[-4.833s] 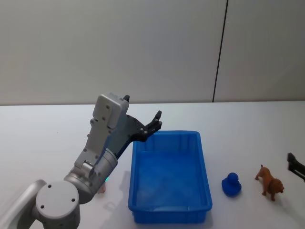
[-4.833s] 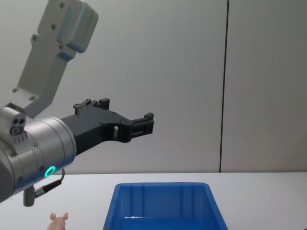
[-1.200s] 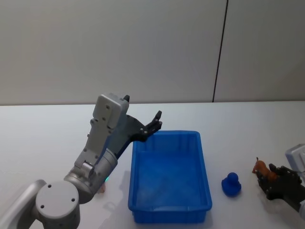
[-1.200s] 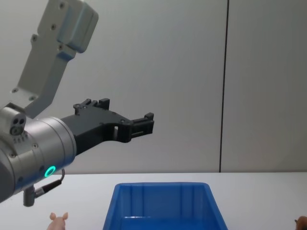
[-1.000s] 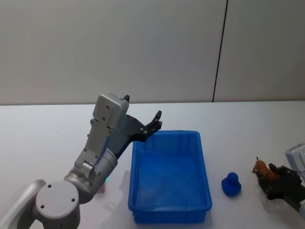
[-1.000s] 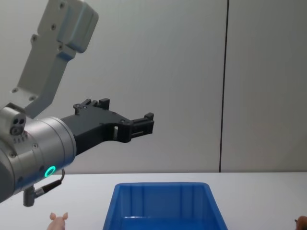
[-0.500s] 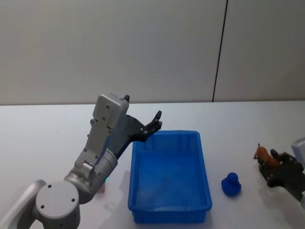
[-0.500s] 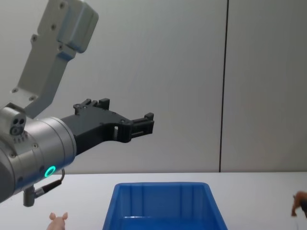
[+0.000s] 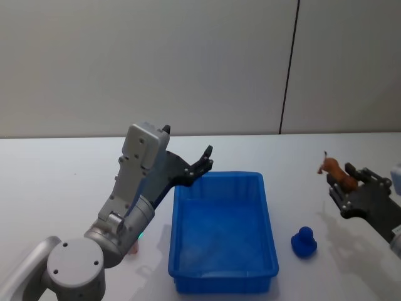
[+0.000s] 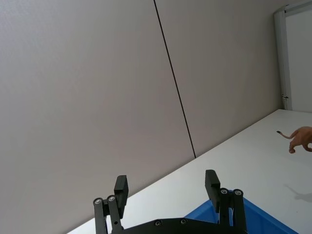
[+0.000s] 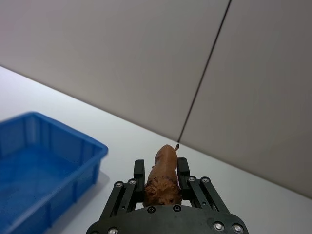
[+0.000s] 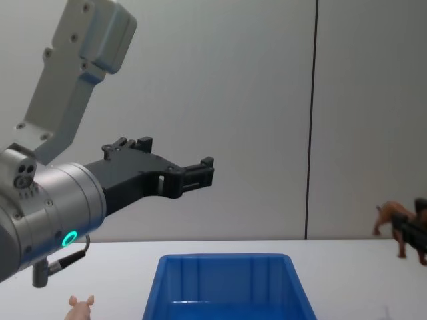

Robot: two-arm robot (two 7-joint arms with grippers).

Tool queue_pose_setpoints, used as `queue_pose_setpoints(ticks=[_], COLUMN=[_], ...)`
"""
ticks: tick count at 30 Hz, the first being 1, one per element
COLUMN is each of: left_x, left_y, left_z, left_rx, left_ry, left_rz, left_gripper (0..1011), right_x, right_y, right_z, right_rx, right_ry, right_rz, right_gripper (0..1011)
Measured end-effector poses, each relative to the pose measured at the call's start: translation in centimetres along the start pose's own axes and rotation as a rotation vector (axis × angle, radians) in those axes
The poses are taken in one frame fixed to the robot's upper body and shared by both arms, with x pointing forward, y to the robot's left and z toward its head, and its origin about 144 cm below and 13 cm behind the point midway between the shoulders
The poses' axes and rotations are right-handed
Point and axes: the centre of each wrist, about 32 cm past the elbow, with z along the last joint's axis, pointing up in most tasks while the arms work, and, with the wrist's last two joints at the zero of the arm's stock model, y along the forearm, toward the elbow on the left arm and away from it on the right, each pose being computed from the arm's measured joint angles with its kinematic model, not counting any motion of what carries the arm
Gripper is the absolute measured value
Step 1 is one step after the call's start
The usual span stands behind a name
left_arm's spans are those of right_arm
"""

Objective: Pick up the two dolls from the table and place them into the box.

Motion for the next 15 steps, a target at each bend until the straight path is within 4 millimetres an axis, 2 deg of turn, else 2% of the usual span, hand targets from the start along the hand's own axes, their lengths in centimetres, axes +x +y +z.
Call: queue_pose_setpoints(ticks=[15], left_x=[0.0], left_y=[0.0], left_z=[0.0], left_rx=[0.0], left_ry=[0.0], left_rz=[0.0], left_gripper=[1001], right_x=[-1.2], right_y=[1.2], right_z=[2.3], right_rx=[0.127], right_ry=[0.071], right_rz=[0.162], right_gripper=[390])
